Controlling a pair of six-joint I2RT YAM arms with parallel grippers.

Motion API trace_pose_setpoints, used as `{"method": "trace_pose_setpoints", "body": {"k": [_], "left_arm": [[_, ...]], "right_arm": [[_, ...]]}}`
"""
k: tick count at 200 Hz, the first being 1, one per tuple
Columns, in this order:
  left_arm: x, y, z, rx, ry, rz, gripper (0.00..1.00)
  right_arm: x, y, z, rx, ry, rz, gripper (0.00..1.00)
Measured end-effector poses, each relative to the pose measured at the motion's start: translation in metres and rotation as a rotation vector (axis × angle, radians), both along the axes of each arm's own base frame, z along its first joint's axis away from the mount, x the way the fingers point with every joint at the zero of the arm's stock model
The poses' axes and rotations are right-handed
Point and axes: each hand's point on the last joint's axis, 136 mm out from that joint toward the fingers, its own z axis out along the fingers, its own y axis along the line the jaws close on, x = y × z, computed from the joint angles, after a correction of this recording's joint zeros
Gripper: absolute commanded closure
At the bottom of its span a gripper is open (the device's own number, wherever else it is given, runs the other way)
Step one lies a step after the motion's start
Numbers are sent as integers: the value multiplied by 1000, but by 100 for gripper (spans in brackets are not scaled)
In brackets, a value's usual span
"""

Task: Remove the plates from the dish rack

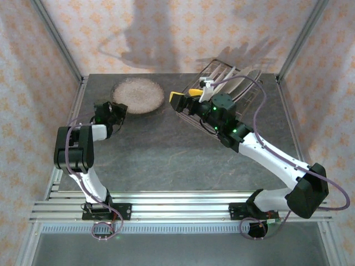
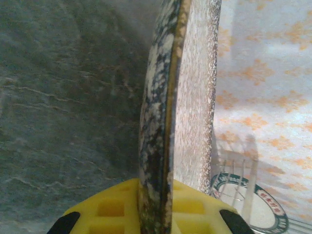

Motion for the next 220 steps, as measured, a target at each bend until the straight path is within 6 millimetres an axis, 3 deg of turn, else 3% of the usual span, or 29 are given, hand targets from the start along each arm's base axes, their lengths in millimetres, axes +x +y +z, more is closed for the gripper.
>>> {"method": "trace_pose_setpoints", "body": {"k": [49,118,151,187,220], "left_arm": [[16,1,-14,11,9,-20,100],[21,-3,-36,-5,20,-45,100],[24,-4,-34,-5,7,-51,100],[25,-5,-37,-2,8,-65,75],[29,-8,-31,12,-14,-91,59]], "right_arm": [[0,0,0,-2,2,0,1],[0,0,-1,-4,6,0,1],[1,2,-2,-9,11,1,1],[4,0,-8,-26,29,-18,1],[8,-7,-14,-46,47,-62,1]]}}
